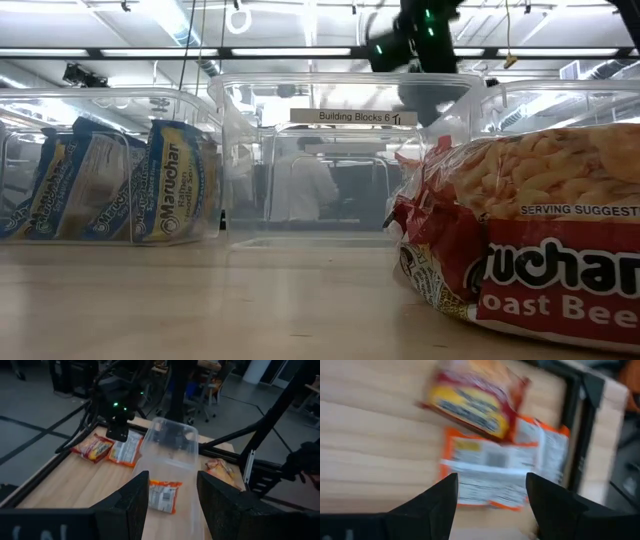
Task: Sort Maruchan noodles
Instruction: Put the orange noodle pack into the middle transparent bin
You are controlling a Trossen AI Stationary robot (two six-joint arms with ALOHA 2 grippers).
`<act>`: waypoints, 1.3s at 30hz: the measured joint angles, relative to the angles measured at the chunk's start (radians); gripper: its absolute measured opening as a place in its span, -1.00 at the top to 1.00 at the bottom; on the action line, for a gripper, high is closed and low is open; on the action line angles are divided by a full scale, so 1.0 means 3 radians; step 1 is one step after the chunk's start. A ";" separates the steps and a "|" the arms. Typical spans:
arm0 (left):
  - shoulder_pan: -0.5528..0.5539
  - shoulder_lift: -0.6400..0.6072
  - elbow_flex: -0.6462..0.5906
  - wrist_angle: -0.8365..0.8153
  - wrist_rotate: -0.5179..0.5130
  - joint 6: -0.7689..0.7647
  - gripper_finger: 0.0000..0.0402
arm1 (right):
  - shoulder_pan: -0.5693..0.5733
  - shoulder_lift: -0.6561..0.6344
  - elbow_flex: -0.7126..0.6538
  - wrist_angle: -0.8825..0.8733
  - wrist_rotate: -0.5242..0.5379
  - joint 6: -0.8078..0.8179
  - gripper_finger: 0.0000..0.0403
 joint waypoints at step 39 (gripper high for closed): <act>0.0387 0.0496 -0.0026 0.0816 -0.0223 0.0374 0.14 | -0.0330 0.1251 -0.0334 0.0751 -0.0125 0.0086 0.11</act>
